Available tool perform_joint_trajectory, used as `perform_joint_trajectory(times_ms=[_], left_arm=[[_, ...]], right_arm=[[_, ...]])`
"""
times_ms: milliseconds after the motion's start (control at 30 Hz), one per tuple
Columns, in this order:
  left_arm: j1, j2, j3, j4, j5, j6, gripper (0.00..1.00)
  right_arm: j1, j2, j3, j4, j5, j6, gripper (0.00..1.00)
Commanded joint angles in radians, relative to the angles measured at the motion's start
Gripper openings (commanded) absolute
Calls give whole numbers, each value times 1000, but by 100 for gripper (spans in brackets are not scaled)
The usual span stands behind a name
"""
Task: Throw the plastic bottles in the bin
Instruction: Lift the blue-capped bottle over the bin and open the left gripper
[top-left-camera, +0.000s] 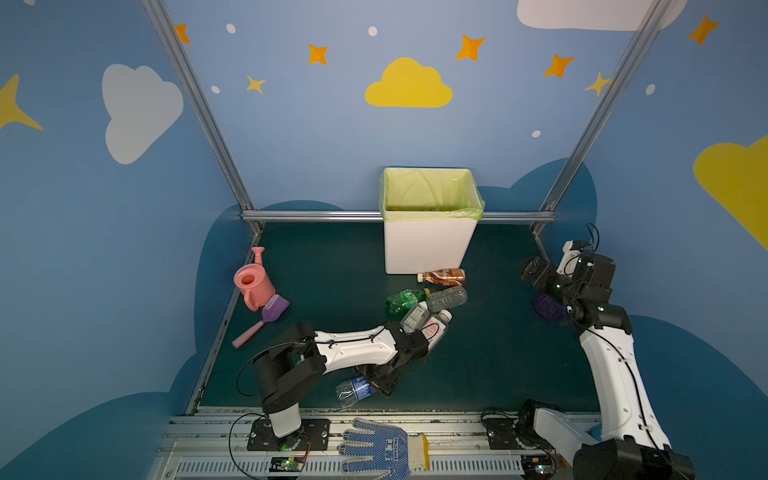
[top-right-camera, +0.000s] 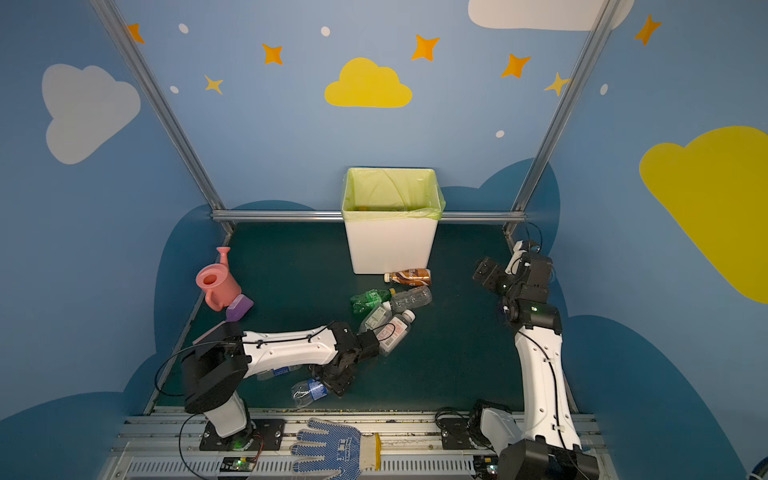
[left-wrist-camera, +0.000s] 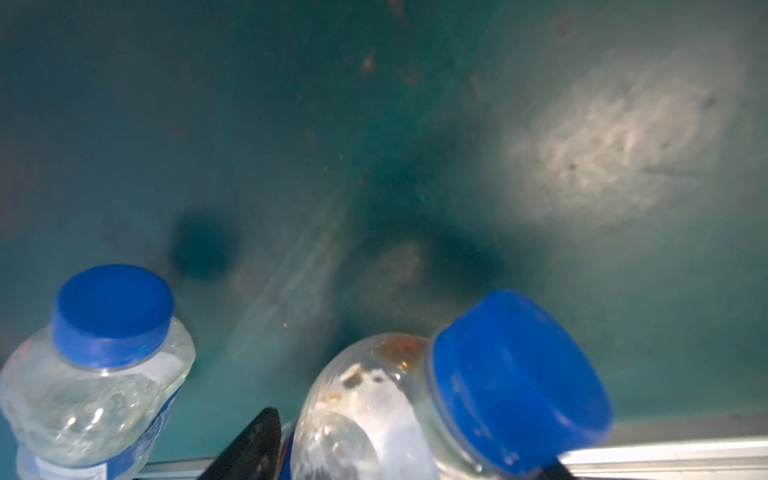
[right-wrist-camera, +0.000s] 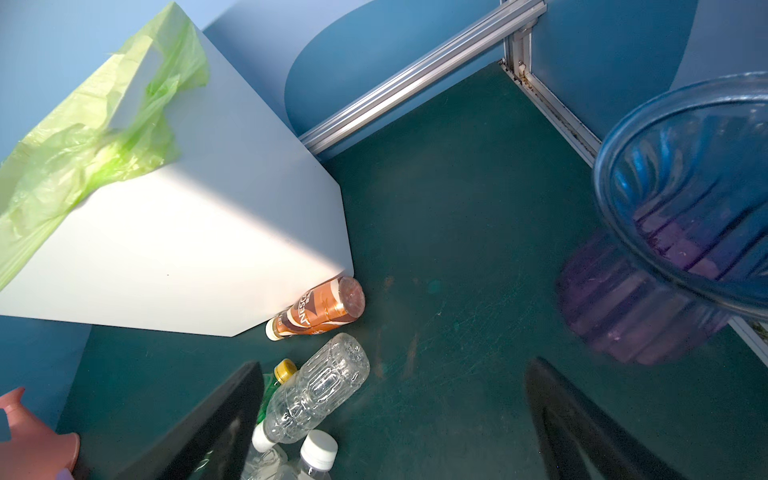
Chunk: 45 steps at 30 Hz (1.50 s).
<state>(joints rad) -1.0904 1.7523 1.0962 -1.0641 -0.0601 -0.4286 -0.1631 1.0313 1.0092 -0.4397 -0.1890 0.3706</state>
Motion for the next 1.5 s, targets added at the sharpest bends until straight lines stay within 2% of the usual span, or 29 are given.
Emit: perform_joint_trajectory(times_ms=[0,200,400,667,833,1000,1067,1167,1267,1367,1467], left_arm=[[-2,19,-17,15,11,-15,74],[-2,20,-14,42,3,-22,59],[-2,-39,-10,76,-9,-31,46],[22,-237,110,4,-164,-25,38],[160,-457,214,38,-306,-5,35],[345,-677,311,404,-398,219,38],[410,-713,355,586,-372,306,40],[481,-685,452,765,-285,377,43],[530,-583,555,860,-193,388,43],[574,-432,635,955,-89,315,43],[595,-213,779,1005,25,201,43]], right_arm=[[-5,-19,1,-21,-17,-1,97],[-10,-20,-6,-24,-20,0,97],[-14,-22,-9,-28,-19,-3,97],[-15,-20,-9,-34,-24,-13,97],[-15,-39,-19,-15,-39,-27,97],[-27,-82,-39,7,-27,-33,97],[-40,-95,-35,-2,-30,-32,97],[-64,-121,-40,-14,-35,-35,97],[-89,-148,-55,-23,-40,-32,97],[-105,-167,-67,-25,-59,-8,97],[-106,-172,-84,-3,-124,37,97]])
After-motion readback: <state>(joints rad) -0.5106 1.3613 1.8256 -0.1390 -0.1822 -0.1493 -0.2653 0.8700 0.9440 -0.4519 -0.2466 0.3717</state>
